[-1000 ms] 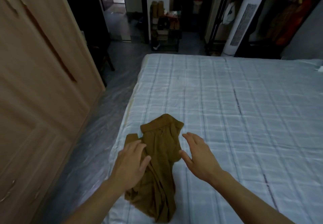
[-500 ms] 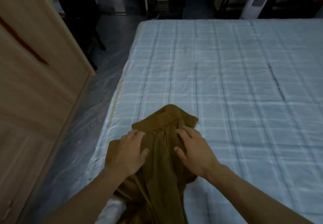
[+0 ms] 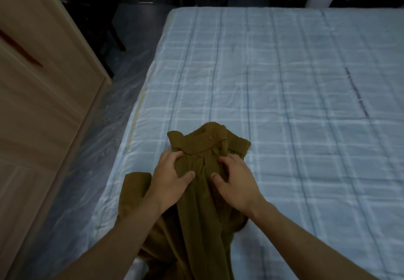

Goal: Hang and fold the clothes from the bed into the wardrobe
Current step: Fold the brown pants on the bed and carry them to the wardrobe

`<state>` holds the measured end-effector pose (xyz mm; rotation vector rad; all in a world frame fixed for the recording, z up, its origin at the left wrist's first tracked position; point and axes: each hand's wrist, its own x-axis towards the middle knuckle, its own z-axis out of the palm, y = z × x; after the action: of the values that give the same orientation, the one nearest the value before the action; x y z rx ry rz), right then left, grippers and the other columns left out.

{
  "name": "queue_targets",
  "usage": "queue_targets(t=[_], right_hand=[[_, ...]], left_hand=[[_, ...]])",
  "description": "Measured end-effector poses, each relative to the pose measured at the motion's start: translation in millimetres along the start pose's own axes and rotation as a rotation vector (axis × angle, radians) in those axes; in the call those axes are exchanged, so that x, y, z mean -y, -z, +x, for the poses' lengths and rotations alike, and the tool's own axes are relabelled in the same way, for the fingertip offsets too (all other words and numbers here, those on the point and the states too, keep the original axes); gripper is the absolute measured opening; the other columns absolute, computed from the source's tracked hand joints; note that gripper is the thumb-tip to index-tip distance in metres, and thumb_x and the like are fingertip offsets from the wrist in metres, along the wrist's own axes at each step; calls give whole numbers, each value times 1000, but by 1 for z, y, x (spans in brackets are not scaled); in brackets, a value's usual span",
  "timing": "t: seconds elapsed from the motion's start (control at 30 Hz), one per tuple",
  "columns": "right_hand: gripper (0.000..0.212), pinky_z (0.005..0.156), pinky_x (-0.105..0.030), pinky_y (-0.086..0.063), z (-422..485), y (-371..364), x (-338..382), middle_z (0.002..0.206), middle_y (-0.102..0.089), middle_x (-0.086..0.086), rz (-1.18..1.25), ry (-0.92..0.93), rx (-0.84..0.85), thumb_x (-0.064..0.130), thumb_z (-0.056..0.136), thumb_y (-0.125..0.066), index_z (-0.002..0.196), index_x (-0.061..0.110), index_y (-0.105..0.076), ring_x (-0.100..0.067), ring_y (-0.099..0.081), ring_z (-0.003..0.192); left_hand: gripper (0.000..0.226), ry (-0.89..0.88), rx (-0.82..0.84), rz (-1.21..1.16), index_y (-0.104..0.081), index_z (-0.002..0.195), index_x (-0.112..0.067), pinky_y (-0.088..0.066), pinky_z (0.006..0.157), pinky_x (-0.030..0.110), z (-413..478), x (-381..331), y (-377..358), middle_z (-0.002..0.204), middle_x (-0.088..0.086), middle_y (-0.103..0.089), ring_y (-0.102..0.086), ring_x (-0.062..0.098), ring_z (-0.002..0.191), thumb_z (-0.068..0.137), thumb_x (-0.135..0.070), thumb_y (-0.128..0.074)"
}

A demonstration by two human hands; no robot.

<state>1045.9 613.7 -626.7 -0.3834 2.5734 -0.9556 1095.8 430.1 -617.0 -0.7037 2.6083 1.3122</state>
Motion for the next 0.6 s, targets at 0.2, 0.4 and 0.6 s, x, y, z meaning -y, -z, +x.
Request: queue_targets(t=[0.2,0.4,0.6], right_hand=[[44,91,-6,-35,-35,40,22,118,-50,11,28,82,-45,34,94,-60,135,17,-54,2,-47,102],[32,89,-2,-36,-100,115,72,115,-57,14,78,207,-183,24,94,-62,126,19,-63,4,-52,104],[17,86,-16,-47,-190,184,136,102,-64,13,88,306,-284,20,93,-64,109,21,-70,1,-58,96]], left_hand=[[47,-155,-87,-155,-56,132,-25,-44,108,32,-45,-51,31,133,-17,-49,-49,3,123,88,-21,-71],[31,-272,-260,-263,-70,108,-30,-49,92,17,-107,-113,84,114,-19,-65,-59,-5,109,82,-17,-78],[22,-365,-465,-304,-67,65,-29,-51,58,22,-181,-182,136,66,-11,-68,-63,7,63,69,-23,-88]])
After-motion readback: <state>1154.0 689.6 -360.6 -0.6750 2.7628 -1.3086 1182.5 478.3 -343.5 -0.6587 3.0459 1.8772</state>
